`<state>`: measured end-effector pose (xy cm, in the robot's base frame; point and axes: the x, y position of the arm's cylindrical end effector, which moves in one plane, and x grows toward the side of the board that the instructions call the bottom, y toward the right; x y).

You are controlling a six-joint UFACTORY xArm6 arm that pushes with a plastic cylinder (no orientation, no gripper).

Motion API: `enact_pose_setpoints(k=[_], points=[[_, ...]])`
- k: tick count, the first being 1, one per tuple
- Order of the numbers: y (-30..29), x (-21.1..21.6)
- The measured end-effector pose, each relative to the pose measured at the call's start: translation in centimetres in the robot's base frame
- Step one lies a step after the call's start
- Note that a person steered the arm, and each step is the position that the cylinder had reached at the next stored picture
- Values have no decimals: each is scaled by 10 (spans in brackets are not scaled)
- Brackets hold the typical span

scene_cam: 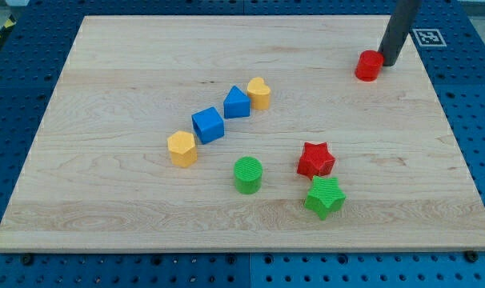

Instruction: Push the red circle closer to the green circle

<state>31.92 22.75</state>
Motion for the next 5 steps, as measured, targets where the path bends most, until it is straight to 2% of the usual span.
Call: enact_pose_setpoints(k=[5], points=[[-29,13]])
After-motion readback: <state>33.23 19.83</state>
